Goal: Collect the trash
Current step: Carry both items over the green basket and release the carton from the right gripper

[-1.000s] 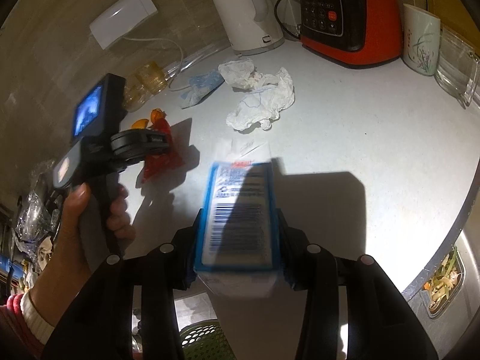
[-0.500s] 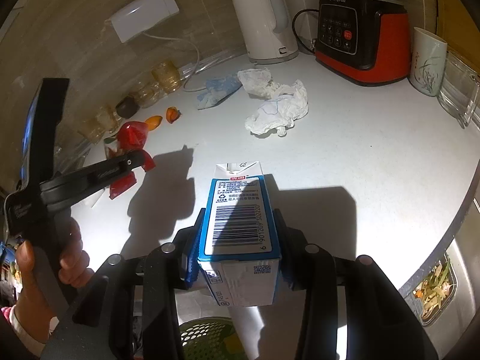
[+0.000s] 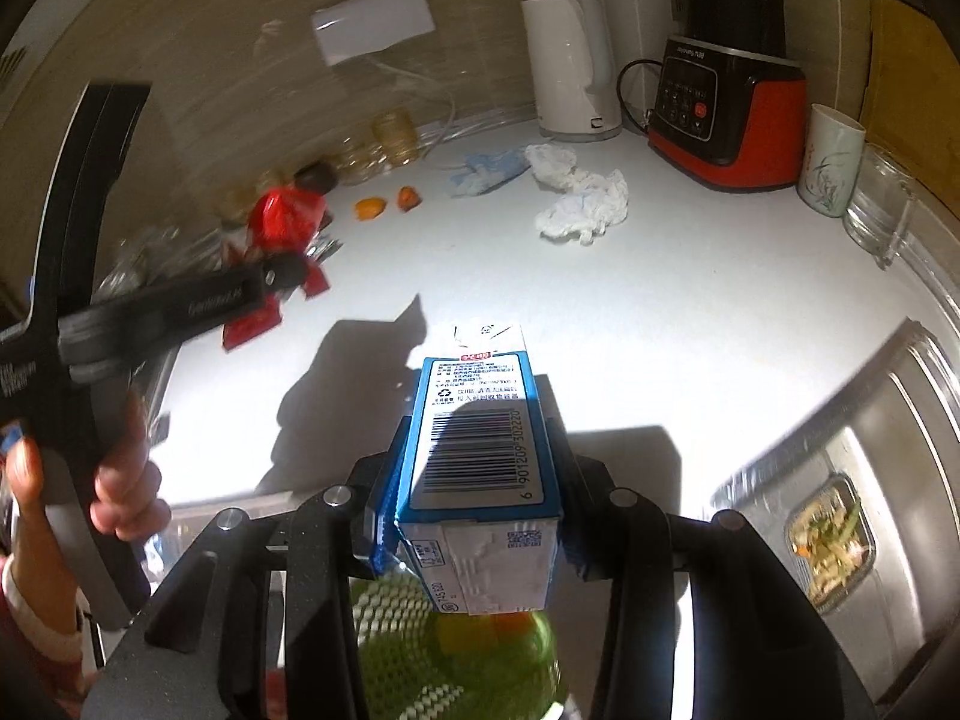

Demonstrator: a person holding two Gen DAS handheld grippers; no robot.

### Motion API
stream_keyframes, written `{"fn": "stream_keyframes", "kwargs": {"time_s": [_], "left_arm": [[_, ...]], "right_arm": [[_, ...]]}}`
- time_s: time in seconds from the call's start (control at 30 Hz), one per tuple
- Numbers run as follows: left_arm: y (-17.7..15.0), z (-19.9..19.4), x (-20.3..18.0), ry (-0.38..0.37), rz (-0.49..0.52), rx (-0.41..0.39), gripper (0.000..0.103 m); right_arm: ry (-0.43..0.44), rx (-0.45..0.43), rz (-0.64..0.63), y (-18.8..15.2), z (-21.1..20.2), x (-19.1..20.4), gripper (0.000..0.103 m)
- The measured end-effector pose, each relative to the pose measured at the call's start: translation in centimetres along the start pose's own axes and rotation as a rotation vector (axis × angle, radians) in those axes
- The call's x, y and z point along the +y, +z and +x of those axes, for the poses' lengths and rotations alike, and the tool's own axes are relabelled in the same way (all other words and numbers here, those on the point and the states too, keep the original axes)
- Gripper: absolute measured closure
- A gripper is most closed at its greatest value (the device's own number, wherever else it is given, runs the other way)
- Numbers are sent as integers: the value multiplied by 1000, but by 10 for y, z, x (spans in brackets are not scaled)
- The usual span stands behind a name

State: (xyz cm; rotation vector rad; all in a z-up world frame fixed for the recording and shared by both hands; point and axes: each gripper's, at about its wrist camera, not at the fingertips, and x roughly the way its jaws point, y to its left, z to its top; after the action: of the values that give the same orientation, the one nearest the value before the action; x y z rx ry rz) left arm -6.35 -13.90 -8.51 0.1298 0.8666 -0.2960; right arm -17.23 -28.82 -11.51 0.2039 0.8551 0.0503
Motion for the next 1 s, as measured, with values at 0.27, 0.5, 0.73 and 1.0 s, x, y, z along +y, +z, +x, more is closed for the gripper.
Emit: {"fn": "stream_keyframes", "kwargs": {"time_s": [0.27,0.5,0.73,1.0], "left_arm": [[-50,-46,-13,-24,45,-1,82],[-87,-59,-4,-47,43,30,82],[-113,-60,10,-46,26,65,82],[-130,-54,14,-42,34,101,82]], "right_arm": [[12,38,-28,-57,-34,19,61],[24,91,-71,-88,-33,35,61],[32,131,-131,-105,-22,49,61],[37,158,-179,-115,-8,61,59]]}}
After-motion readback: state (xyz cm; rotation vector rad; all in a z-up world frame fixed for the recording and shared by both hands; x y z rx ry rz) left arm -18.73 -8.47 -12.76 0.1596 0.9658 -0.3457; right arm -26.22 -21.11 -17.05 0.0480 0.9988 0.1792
